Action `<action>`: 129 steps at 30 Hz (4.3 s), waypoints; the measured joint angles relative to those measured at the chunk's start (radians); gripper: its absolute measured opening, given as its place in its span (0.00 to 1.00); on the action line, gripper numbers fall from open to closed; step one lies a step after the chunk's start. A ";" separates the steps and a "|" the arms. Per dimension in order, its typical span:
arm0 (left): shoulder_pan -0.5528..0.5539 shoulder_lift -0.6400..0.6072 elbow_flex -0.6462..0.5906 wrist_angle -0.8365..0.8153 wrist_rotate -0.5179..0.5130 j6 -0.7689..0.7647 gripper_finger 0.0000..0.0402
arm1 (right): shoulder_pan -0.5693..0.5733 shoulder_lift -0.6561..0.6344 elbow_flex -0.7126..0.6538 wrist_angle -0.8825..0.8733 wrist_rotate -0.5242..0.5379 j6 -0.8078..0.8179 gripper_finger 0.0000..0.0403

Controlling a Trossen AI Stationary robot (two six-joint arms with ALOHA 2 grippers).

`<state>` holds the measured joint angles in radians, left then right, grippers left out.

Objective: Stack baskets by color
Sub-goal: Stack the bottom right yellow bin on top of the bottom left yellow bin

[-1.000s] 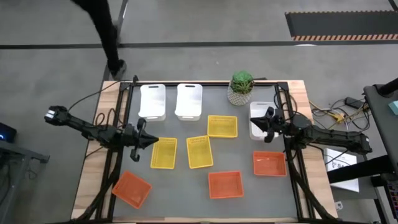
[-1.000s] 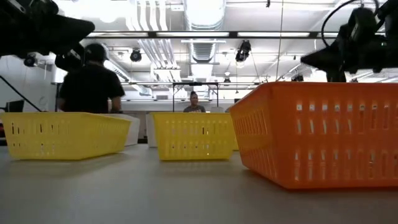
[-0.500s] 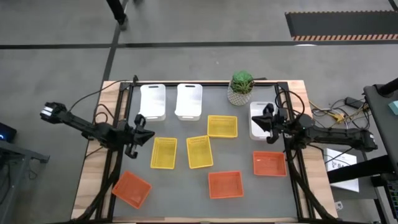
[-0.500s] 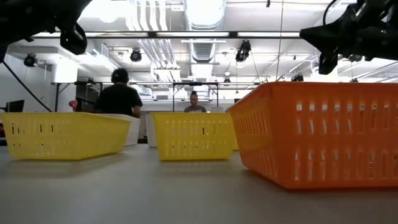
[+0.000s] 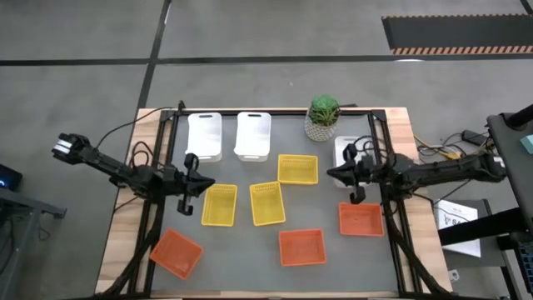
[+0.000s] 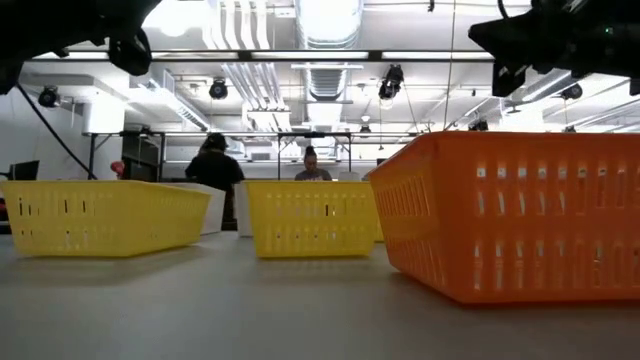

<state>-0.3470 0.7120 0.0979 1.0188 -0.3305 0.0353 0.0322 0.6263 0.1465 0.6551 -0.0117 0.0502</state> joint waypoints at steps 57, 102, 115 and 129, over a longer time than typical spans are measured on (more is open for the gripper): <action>0.000 0.567 0.304 0.174 -0.019 -0.003 0.00 | 0.342 0.560 0.545 -0.279 0.109 -0.382 0.02; -0.129 0.155 0.301 -0.305 -0.381 0.237 0.00 | 0.305 1.264 1.378 -1.185 0.196 0.175 0.43; -0.166 0.098 0.301 -0.331 -0.381 0.243 0.00 | 0.267 1.343 1.388 -1.203 0.168 0.138 0.41; -0.167 0.013 0.312 -0.313 -0.381 0.414 0.00 | 0.262 1.343 1.388 -1.194 0.162 0.115 0.03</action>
<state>-0.5137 0.7248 0.4096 0.7062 -0.7120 0.4495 0.2943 1.9692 1.5345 -0.5388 0.1501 0.1656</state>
